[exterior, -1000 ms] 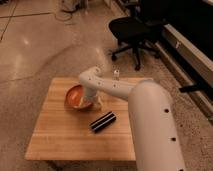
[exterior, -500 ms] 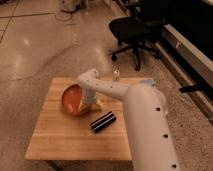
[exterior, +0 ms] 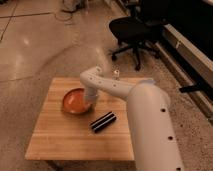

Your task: Pick up the ceramic bowl

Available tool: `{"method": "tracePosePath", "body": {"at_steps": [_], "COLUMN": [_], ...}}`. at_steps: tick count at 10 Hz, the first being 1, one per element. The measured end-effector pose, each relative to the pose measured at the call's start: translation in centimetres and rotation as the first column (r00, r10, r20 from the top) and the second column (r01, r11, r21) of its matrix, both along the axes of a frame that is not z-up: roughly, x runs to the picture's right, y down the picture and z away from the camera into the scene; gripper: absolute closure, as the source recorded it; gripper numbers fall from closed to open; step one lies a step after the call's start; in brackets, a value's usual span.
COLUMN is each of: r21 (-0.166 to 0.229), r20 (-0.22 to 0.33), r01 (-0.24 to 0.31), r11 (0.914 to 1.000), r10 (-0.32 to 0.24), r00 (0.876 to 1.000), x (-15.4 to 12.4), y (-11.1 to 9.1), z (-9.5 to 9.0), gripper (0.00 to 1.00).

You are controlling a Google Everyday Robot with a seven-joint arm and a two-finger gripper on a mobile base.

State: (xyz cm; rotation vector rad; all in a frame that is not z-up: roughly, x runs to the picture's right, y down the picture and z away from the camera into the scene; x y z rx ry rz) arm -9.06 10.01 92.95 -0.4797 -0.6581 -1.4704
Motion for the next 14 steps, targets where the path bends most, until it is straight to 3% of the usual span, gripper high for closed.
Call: {"method": "tracePosePath", "body": {"at_steps": [4, 8, 12, 14], "r21": [0.031, 0.024, 0.059, 0.067], "r20": [0.038, 0.109, 0.206, 0.264], "r01": [-0.025, -0.020, -0.003, 0.018], "r11": [0.9992, 0.9995, 0.9982, 0.9976], "r10": [0.024, 0.017, -0.009, -0.035], "r00": [0.999, 0.994, 0.978, 0.964], "x": [0.0, 0.0, -1.2, -1.9], "y": [-2.6, -4.6, -8.7, -10.1], "z": [-2.8, -6.0, -9.6, -11.5], "gripper": [1.00, 1.00, 1.00, 1.00]}}
